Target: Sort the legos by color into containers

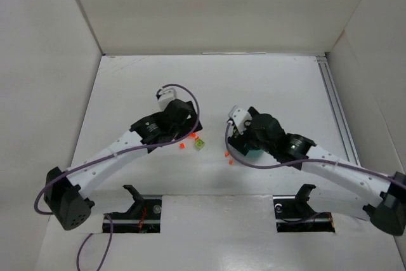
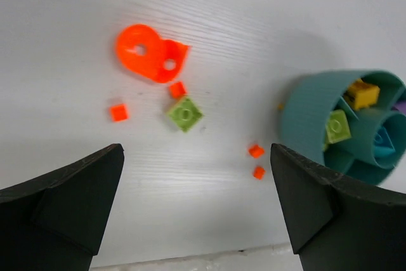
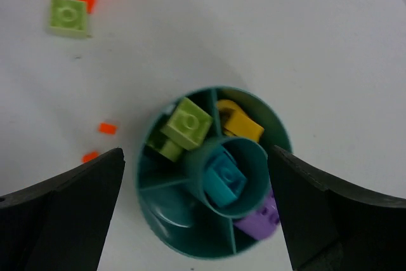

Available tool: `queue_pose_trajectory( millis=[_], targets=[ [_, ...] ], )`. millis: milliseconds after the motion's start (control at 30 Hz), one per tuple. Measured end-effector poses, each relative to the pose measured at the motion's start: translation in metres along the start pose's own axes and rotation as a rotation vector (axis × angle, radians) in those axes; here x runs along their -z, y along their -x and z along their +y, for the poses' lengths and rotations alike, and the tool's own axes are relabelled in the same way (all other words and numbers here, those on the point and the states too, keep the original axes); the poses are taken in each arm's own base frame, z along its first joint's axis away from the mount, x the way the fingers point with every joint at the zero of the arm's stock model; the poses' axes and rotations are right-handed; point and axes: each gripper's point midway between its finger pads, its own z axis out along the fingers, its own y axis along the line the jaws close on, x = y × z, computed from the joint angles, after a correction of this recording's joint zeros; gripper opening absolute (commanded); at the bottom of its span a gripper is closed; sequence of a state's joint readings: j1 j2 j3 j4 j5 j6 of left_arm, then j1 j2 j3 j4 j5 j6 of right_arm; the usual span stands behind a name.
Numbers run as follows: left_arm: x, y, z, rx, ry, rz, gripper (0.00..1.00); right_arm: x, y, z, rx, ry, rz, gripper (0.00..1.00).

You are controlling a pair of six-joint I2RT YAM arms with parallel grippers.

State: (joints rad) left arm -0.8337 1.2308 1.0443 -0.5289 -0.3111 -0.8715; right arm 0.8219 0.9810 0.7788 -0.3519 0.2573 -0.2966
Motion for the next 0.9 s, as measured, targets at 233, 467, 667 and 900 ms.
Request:
queue_pose_trajectory(
  millis=[233,467,667,900],
  targets=[
    [0.032,0.016,0.073,0.195,0.057,-0.125,1.0,-0.038,0.032,0.086,0.166,0.219,-0.019,0.96],
    [0.034,0.009,0.087,0.228,0.067,-0.13,1.0,-0.099,0.033,0.127,0.202,0.258,0.064,0.95],
    [0.029,-0.003,0.109,0.207,0.151,-0.106,1.0,-0.136,0.02,0.151,0.174,0.281,0.134,0.91],
    [0.025,-0.007,0.12,0.186,0.209,-0.096,1.0,-0.153,0.019,0.164,0.118,0.294,0.148,0.84]
  ],
)
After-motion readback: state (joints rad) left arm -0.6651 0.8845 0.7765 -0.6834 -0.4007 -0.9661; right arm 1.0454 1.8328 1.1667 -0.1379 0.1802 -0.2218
